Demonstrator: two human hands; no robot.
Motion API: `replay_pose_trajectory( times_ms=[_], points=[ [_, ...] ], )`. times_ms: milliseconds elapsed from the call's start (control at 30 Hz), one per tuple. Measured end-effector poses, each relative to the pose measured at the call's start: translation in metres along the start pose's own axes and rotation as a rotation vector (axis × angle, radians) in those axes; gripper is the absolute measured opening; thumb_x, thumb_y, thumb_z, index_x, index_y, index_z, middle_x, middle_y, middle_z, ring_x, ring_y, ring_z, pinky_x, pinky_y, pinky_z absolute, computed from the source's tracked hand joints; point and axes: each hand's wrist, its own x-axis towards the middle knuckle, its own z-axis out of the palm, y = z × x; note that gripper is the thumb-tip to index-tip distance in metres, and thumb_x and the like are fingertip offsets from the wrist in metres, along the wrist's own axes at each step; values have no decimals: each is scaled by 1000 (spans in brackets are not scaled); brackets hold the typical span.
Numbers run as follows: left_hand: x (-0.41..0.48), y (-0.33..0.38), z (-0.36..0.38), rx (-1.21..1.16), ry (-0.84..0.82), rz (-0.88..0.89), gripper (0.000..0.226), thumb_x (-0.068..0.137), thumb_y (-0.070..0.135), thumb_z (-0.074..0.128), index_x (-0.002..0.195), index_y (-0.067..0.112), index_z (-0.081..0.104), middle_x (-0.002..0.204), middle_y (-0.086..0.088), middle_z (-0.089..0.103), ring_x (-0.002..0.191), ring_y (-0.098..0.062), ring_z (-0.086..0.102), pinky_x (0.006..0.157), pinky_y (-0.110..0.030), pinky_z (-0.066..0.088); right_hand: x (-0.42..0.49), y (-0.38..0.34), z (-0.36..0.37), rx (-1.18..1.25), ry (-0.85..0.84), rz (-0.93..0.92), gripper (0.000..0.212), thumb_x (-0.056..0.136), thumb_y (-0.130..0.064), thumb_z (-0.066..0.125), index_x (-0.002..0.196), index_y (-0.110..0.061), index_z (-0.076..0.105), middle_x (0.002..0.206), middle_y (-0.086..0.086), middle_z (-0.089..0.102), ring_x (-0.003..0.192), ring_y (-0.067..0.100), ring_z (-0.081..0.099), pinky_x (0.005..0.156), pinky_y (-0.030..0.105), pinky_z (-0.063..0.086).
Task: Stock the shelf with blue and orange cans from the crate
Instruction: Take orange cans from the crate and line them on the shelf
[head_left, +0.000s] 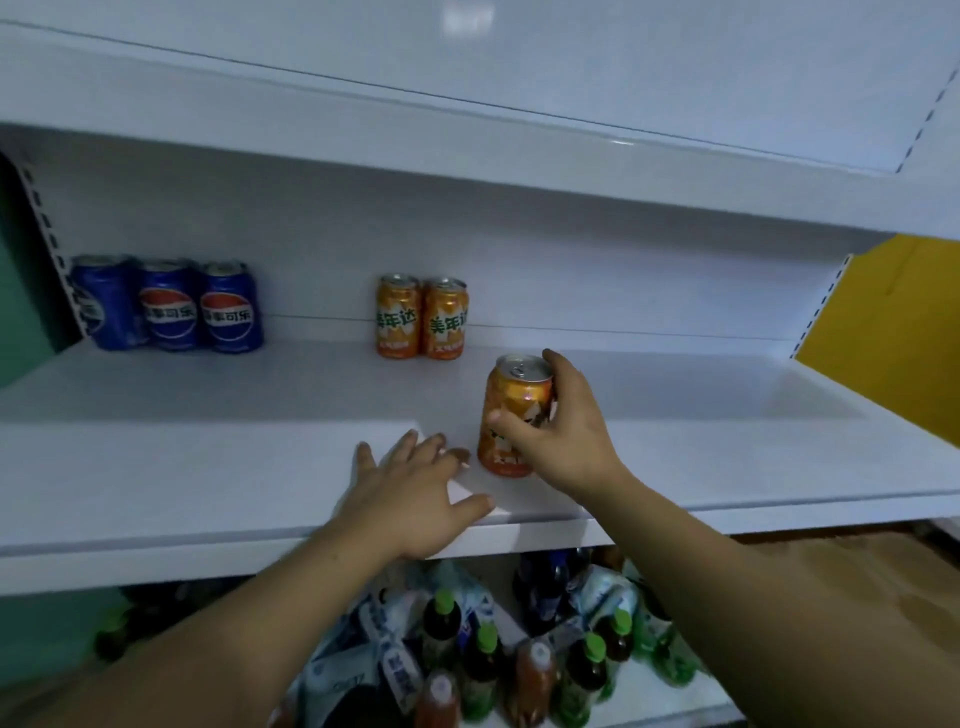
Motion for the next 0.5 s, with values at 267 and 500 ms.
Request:
replay_pose_trajectory(
  times_ms=[267, 500],
  points=[
    [3, 2, 1, 23, -48, -70, 77, 82, 80, 21, 149, 44, 6, 161, 6, -6, 147, -27, -13, 113, -61, -7, 65, 29, 30, -12, 22, 21, 75, 81, -30, 74, 143, -24, 32, 133, 4, 52, 120, 23, 53, 96, 36, 48],
    [6, 0, 2, 41, -46, -61, 77, 82, 79, 20, 148, 44, 3, 161, 7, -9, 147, -25, -14, 114, -60, -7, 127, 39, 51, -76, -11, 94, 76, 86, -37, 68, 146, -19, 26, 132, 8, 55, 119, 27, 54, 95, 37, 44]
  ],
)
